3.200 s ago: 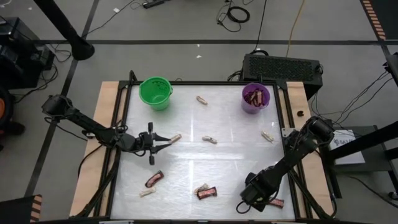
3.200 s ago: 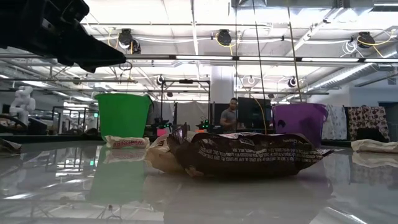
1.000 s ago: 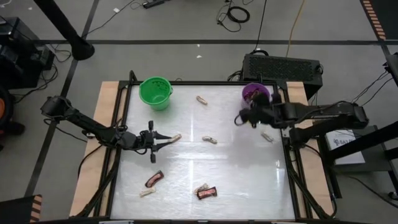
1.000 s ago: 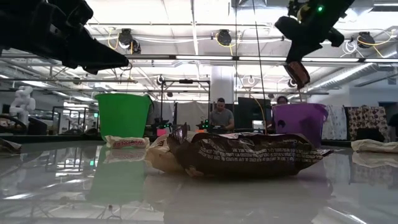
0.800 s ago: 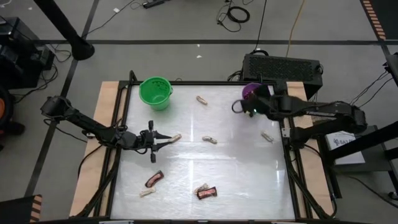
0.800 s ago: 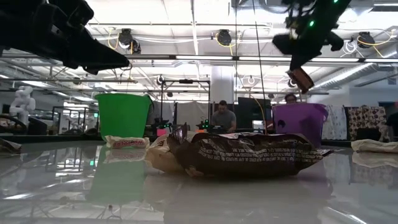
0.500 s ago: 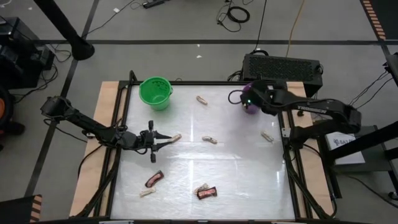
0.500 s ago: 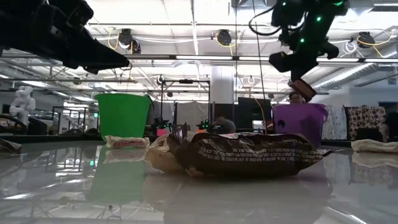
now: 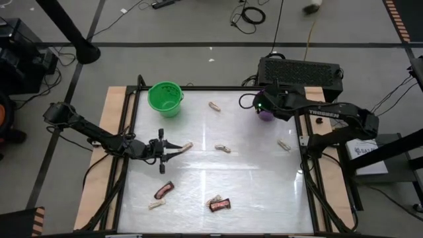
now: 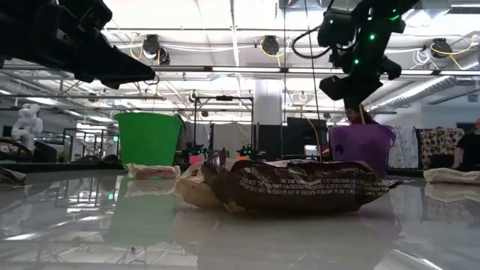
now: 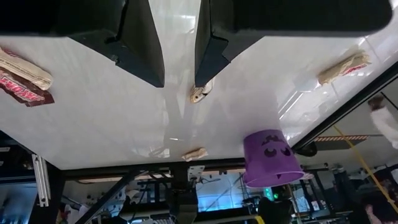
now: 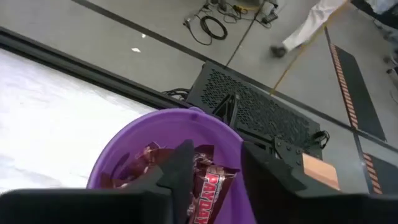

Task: Sort candy by brand, put in halloween buckets
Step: Put the brown chocolate bar into the purple bucket

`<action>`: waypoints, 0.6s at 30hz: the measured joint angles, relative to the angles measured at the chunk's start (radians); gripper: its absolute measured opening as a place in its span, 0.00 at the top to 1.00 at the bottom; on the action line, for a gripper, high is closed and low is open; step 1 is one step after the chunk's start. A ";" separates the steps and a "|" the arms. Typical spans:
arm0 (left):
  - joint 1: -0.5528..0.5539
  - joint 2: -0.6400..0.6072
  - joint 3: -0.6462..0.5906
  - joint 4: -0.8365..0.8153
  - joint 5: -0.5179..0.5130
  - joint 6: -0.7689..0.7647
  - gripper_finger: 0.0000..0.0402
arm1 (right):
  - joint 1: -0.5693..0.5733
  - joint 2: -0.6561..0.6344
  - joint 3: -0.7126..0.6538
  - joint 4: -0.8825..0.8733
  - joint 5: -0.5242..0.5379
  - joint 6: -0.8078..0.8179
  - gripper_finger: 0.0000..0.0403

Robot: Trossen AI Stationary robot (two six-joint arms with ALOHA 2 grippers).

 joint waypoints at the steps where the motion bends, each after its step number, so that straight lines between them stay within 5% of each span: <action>1: 0.000 0.000 0.000 0.000 0.000 0.000 0.76 | 0.001 -0.010 0.000 0.000 0.000 -0.011 0.67; 5: 0.000 0.000 0.000 -0.001 0.008 0.000 0.76 | 0.027 -0.053 0.033 0.004 -0.134 -0.076 0.58; 13: 0.000 0.000 0.000 0.000 0.067 -0.004 0.76 | 0.242 -0.062 0.039 0.206 -0.815 -0.118 0.54; 18: 0.000 0.000 0.000 0.000 0.075 -0.027 0.76 | 0.536 0.006 -0.026 0.459 -0.863 -0.085 0.54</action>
